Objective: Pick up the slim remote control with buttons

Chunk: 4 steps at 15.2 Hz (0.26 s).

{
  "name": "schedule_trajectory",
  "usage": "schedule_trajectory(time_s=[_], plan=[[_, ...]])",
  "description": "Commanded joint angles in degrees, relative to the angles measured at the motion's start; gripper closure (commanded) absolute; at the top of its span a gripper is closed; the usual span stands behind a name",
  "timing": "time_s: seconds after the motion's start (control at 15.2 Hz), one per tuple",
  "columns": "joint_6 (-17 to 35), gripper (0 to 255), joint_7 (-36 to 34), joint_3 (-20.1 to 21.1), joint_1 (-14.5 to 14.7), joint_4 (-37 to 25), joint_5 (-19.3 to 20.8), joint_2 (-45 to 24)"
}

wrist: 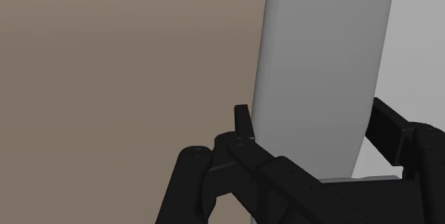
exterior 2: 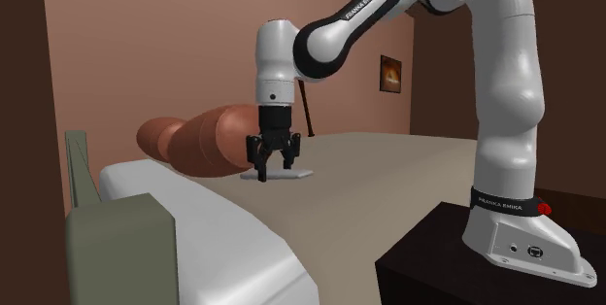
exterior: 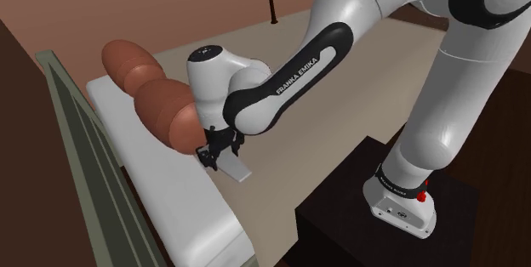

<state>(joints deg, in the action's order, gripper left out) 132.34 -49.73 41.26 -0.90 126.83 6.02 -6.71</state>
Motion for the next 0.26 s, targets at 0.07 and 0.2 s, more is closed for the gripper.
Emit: schedule_trajectory(time_s=[0.07,0.2], plan=[[-2.26,255,1.14,0.32,-0.30,-1.06,-1.66,1.68],[-2.37,255,1.21,0.32,-0.30,-1.10,-1.74,1.77]])
